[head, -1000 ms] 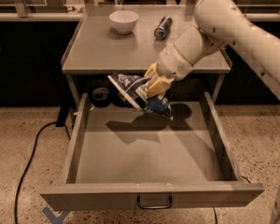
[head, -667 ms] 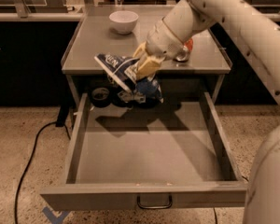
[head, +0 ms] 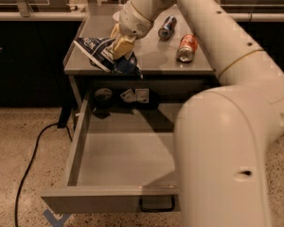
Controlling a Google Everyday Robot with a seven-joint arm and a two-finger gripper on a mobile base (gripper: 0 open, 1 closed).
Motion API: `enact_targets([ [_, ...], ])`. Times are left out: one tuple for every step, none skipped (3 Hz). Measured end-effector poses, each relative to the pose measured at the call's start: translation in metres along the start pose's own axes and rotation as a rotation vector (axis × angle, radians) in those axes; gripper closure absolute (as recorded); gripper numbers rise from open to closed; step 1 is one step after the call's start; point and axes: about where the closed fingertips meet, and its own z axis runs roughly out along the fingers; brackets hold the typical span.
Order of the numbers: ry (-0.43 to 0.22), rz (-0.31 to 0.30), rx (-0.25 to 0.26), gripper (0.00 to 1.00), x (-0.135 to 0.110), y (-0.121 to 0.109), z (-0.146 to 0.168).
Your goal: Pick blue chip bag from top drawer and place on counter
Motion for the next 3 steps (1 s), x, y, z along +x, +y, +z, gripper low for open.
enact_targets([
  [0.078, 0.008, 0.062, 1.00, 0.004, -0.048, 0.029],
  [0.078, 0.008, 0.062, 1.00, 0.004, -0.048, 0.029],
  [0.174, 0.106, 0.137, 1.00, 0.025, -0.057, 0.022],
])
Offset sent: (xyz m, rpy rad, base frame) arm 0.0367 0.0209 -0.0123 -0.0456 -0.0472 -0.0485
